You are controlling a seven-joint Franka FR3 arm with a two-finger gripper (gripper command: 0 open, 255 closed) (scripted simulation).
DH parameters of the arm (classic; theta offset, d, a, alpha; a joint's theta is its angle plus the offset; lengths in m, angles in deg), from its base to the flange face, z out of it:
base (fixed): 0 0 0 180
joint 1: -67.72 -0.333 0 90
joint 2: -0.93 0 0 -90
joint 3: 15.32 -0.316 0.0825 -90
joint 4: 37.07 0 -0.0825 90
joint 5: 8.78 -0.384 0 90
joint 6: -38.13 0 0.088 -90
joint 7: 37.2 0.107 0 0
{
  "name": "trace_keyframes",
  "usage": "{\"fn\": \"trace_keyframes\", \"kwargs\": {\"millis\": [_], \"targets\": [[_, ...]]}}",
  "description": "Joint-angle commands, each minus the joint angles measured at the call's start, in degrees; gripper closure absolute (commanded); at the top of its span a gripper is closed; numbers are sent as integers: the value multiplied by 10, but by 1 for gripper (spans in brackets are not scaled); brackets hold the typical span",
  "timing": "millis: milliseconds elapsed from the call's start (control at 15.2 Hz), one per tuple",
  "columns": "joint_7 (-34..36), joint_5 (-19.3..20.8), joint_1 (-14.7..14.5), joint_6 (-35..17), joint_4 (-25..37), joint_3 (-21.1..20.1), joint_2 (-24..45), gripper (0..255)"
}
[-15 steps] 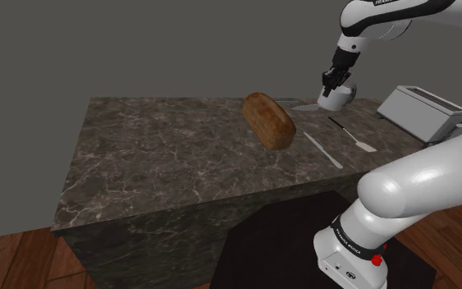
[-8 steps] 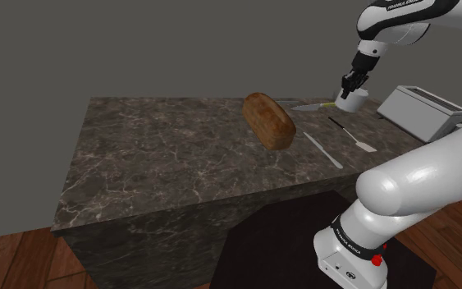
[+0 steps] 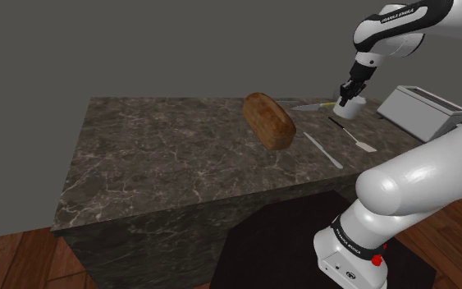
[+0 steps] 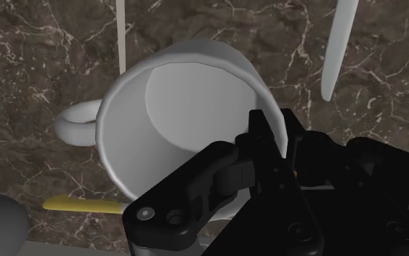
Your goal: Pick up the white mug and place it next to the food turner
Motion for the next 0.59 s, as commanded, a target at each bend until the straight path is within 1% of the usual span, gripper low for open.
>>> {"fn": "trace_keyframes", "kwargs": {"millis": [0, 528], "targets": [[-2, -2, 0, -18, -9, 3, 8, 255], [-6, -7, 0, -82, -49, 11, 34, 255]]}}
